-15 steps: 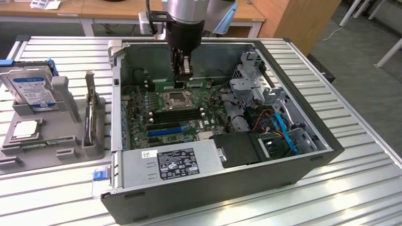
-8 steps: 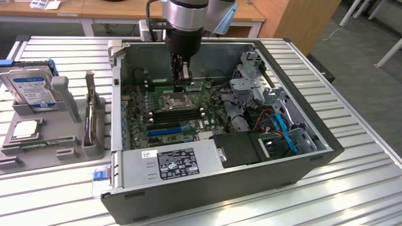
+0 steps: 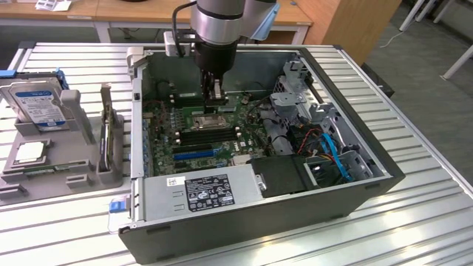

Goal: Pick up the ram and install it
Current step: 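Insert the ram into the slot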

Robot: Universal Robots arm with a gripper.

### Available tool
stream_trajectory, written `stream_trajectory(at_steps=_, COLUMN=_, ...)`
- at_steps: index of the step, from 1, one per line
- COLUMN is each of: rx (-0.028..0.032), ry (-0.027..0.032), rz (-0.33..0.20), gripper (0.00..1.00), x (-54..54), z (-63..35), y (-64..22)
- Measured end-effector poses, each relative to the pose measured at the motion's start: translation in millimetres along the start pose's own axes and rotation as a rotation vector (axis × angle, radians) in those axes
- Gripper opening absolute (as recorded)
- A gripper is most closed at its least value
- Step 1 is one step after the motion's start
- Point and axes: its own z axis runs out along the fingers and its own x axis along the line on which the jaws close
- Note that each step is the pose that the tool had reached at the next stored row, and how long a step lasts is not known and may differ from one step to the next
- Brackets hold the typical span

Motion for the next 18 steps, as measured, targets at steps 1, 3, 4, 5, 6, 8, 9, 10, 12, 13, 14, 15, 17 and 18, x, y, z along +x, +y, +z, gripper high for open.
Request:
stream_trajectory(at_steps=1, rx=-0.0001, ry=0.0001, rz=0.000, gripper=0.13, x=0.0, z=1.7, y=0.0)
stream_trajectory(at_steps=3, rx=0.0000, ry=0.0000, rz=0.000, gripper=0.13, x=-0.1, z=5.4, y=-0.1)
stream_trajectory(at_steps=4, rx=-0.0001, ry=0.0000, rz=0.000, gripper=0.13, x=-0.1, z=7.1, y=-0.1)
stream_trajectory(at_steps=5, rx=-0.0001, ry=0.0001, rz=0.000, gripper=0.13, x=-0.1, z=7.9, y=-0.1)
stream_trajectory(at_steps=6, rx=-0.0001, ry=0.0001, rz=0.000, gripper=0.13, x=-0.1, z=7.9, y=-0.1)
stream_trajectory(at_steps=8, rx=-0.0001, ry=0.0003, rz=0.000, gripper=0.13, x=0.4, z=7.9, y=-0.1)
stream_trajectory(at_steps=9, rx=-0.0001, ry=0.0002, rz=0.000, gripper=0.13, x=2.4, z=8.0, y=0.0)
stream_trajectory(at_steps=10, rx=0.0000, ry=0.0001, rz=0.000, gripper=0.13, x=5.5, z=8.0, y=-0.1)
stream_trajectory(at_steps=12, rx=0.0000, ry=0.0001, rz=0.000, gripper=0.13, x=11.9, z=8.2, y=-0.1)
stream_trajectory(at_steps=13, rx=-0.0001, ry=0.0002, rz=0.000, gripper=0.13, x=15.6, z=8.2, y=0.0)
stream_trajectory(at_steps=14, rx=-0.0001, ry=0.0001, rz=0.000, gripper=0.13, x=19.1, z=8.3, y=0.0)
stream_trajectory(at_steps=15, rx=0.0000, ry=-0.0001, rz=0.000, gripper=0.13, x=21.9, z=8.4, y=0.0)
stream_trajectory(at_steps=17, rx=0.0000, ry=0.0000, rz=0.000, gripper=0.13, x=22.0, z=8.4, y=0.0)
stream_trajectory(at_steps=18, rx=0.0001, ry=-0.0001, rz=0.001, gripper=0.13, x=22.0, z=8.5, y=0.2)
